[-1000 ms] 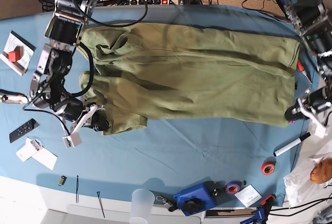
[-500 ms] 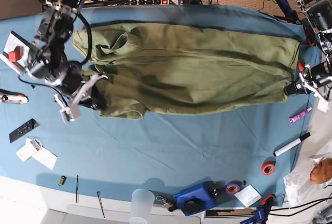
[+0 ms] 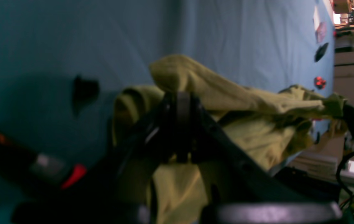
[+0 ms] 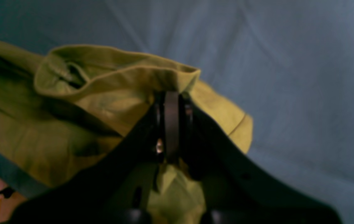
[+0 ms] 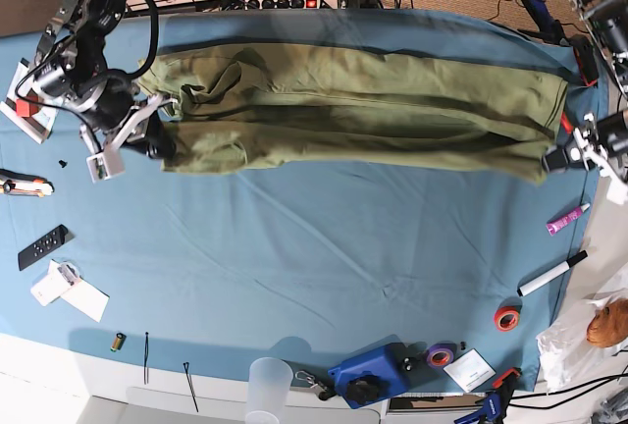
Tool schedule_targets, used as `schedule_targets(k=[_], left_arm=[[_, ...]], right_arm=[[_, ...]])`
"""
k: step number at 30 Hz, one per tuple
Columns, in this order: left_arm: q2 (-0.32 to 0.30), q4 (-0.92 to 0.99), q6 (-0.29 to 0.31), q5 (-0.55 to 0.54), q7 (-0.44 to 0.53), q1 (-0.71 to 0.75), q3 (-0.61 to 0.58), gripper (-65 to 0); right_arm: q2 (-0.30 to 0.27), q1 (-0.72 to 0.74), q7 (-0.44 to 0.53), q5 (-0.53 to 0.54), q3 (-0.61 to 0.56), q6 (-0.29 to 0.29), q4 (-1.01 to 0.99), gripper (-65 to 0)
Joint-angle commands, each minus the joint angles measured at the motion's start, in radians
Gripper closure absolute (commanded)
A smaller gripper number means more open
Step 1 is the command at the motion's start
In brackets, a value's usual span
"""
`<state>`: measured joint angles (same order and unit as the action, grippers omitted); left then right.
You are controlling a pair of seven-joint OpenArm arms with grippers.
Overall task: Layout the t-shirt on the table in an organized manner, then fold the t-shirt properly
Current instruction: 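Lift the held edge with both grippers and fold it over lengthwise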
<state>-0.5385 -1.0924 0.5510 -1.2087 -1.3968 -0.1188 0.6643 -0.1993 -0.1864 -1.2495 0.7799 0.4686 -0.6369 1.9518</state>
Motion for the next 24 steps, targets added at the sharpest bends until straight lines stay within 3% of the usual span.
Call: schedule_targets(k=[1, 15, 24], left_arm=[[-0.027, -0.026, 0.001, -0.027, 0.001, 0.002, 0.006, 0.0], [-0.027, -0.274, 0.001, -0.025, 0.008, 0.134, 0.007, 0.0], [-0.027, -0.296, 0.001, 0.031, 0.01, 0.153, 0.007, 0.0]], right_arm=[[-0.014, -0.002, 0.019, 0.017, 0.005, -0.007, 0.021, 0.0], [-0.011, -0.08, 0.014, 0.023, 0.005, -0.006, 0.081, 0.0], [-0.011, -0.08, -0.002, 0.005, 0.025, -0.001, 0.098, 0.0]])
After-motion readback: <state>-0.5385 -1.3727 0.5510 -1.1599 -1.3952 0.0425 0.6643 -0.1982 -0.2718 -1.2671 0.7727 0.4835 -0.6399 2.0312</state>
